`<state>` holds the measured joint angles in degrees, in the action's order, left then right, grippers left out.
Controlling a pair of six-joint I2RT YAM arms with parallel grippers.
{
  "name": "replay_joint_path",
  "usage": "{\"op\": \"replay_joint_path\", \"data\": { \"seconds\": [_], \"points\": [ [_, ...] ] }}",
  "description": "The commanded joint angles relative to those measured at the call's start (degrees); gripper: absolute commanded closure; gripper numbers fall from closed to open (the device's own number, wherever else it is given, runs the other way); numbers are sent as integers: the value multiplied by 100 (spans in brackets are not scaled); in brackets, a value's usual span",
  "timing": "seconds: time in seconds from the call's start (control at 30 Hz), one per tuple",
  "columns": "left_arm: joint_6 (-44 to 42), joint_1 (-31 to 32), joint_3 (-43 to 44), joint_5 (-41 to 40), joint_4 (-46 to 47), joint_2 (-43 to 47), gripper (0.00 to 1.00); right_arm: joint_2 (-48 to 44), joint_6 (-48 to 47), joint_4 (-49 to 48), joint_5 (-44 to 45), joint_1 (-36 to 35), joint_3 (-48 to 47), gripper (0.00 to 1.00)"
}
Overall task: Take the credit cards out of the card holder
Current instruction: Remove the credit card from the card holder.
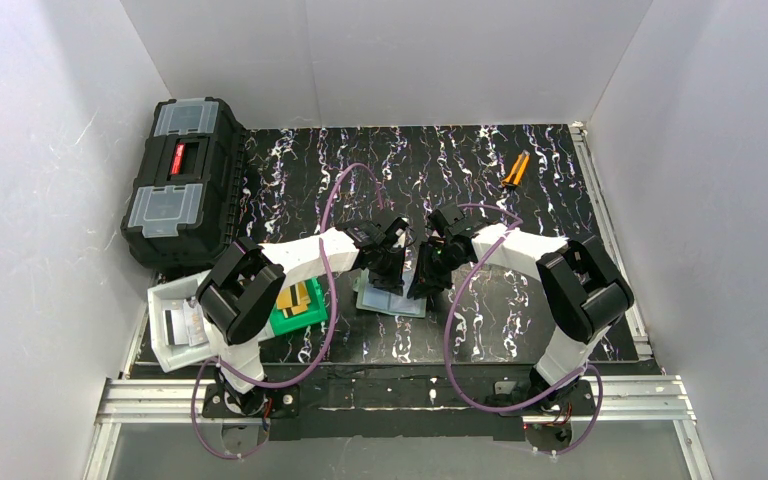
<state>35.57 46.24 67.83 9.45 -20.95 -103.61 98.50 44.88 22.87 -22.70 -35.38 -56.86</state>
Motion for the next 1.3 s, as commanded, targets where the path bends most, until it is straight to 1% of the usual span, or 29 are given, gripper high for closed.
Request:
{"op": "replay_joint_path", "data": {
  "seconds": [0.0, 0.1, 0.2, 0.33, 0.43, 0.47, 0.5, 0.57, 0.6, 0.63, 0.73, 0.9, 0.97, 1.1, 1.17, 1.27],
  "points": [
    [3, -1, -35, 74, -24, 285, 100, -14, -40, -25, -23, -31, -46, 71],
    [8, 1, -19, 100, -32, 286, 100, -92, -43, -59, -11, -32, 12, 70],
    [10, 3, -16, 132, -25, 284, 100, -73, -20, -106, -75, -31, 0, 72],
    [28, 1, -6, 145, -23, 302, 100, -18, 41, -195, -177, -34, -3, 81],
    [46, 0, -17, 147, -51, 329, 100, -6, 42, -201, -176, -40, -7, 92],
    [55, -1, -15, 144, -74, 335, 97, -24, 37, -187, -134, -37, 8, 96],
    [55, 6, -1, 130, -115, 344, 90, -42, 31, -175, -98, -33, 20, 99],
    [77, -1, 39, 51, -234, 440, 70, -114, 4, -126, 2, -31, 67, 99],
    [81, 0, 59, -12, -310, 490, 62, -148, -16, -113, 35, -25, 108, 99],
    [87, 1, 109, -112, -418, 536, 58, -200, -50, -96, 78, -6, 154, 99],
    [77, 1, 242, -360, -759, 700, 53, -353, -145, -26, 145, 121, 346, 99],
    [138, -26, 323, -743, -1290, 965, 54, -788, -335, 186, 355, 427, 698, 99],
    [138, -30, 272, -815, -1389, 1015, 58, -978, -424, 332, 493, 496, 752, 99],
    [126, -30, 63, -754, -1353, 1017, 68, -1237, -530, 556, 642, 534, 713, 99],
    [141, -29, -3, -729, -1300, 987, 72, -1270, -529, 584, 596, 536, 670, 99],
    [153, -35, -31, -672, -1210, 877, 75, -1227, -509, 564, 549, 504, 560, 99]
  ]
}}
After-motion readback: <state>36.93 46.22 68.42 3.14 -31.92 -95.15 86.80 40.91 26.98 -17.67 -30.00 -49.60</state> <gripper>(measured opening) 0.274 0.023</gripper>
